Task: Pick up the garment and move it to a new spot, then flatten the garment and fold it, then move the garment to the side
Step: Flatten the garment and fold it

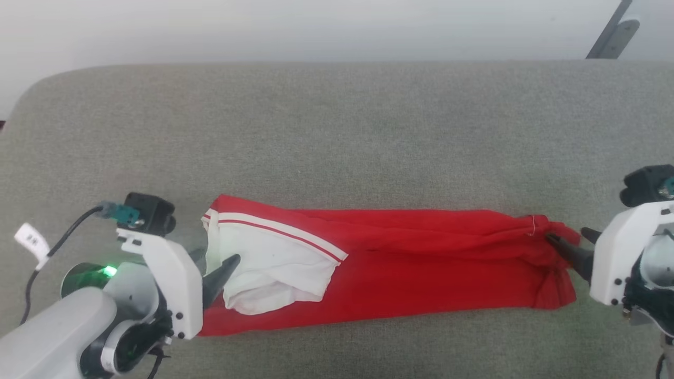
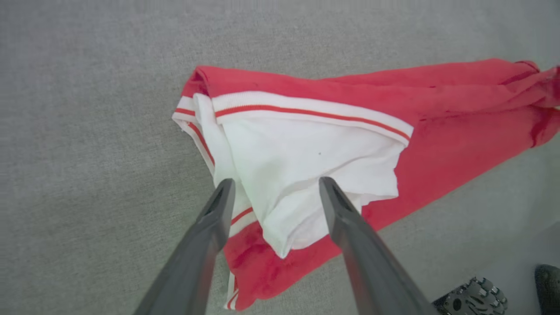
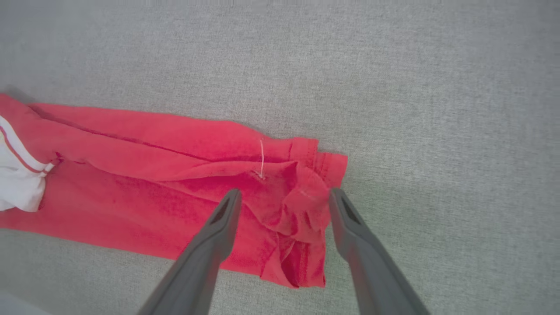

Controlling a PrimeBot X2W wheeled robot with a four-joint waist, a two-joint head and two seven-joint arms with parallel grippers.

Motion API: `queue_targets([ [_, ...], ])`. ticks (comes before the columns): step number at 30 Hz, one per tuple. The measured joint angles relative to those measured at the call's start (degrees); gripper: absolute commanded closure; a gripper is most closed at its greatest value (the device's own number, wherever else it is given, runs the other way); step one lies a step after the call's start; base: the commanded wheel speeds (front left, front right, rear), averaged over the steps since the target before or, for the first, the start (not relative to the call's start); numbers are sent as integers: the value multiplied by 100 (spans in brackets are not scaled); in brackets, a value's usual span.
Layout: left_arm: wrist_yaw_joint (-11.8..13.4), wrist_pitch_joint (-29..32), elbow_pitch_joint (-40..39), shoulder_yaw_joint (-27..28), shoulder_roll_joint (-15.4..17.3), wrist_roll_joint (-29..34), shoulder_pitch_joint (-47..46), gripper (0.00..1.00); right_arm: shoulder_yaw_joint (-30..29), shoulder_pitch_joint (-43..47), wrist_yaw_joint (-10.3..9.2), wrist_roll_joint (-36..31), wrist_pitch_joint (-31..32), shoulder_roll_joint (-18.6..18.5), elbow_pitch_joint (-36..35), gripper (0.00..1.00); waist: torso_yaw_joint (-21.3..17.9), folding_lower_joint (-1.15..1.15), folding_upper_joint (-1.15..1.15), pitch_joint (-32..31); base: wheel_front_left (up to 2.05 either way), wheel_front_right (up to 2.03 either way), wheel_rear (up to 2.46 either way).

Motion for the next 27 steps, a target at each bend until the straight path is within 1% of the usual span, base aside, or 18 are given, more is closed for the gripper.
queue_targets([
  [1, -2, -146, -24, 45, 19, 21, 63, 0, -65, 13, 1, -13, -7, 18, -3, 0, 10, 0, 0, -23, 0, 0, 0],
  [3, -82, -474, -66, 92, 52, 111, 153, 0, -210, 23, 0, -41, -11, 57, 34, 0, 38, 0, 0, -51, 0, 0, 0],
  [9, -170, -1540, -52, 321, 42, 399, 461, 0, -544, 23, 0, -129, -16, 143, 249, 0, 172, 0, 0, -48, 0, 0, 0],
  [12, -160, -2102, 22, 478, 12, 508, 585, 0, -689, 7, 0, -181, 31, 151, 469, 0, 265, 0, 0, -8, 0, 0, 0],
  [18, -133, -3049, 320, 732, -88, 662, 926, 0, -721, -54, 0, -147, 188, 99, 1040, 0, 497, 0, 0, 88, 0, 0, 0],
  [20, -105, -3278, 436, 883, -142, 719, 1039, 0, -687, -87, 0, -110, 247, 101, 1261, 0, 576, 0, 0, 117, 0, 0, 0],
  [23, -90, -3423, 589, 1204, -287, 829, 1259, 0, -614, -220, 0, -48, 357, 96, 1602, 0, 689, 0, 0, 151, 0, 0, 0],
  [24, -85, -3434, 641, 1360, -354, 854, 1355, 0, -590, -272, 0, -9, 401, 78, 1699, 0, 722, 0, 0, 162, 0, 0, 0],
  [26, -118, -3437, 669, 1812, -609, 1102, 1527, 0, -543, -330, -1, 119, 471, 47, 1893, 0, 791, 0, 0, 183, 0, 0, 0],
  [27, -172, -3452, 671, 2057, -731, 1229, 1620, 0, -502, -386, -2, 169, 526, 24, 1965, 18, 823, 0, 0, 192, 0, 0, 0],
])
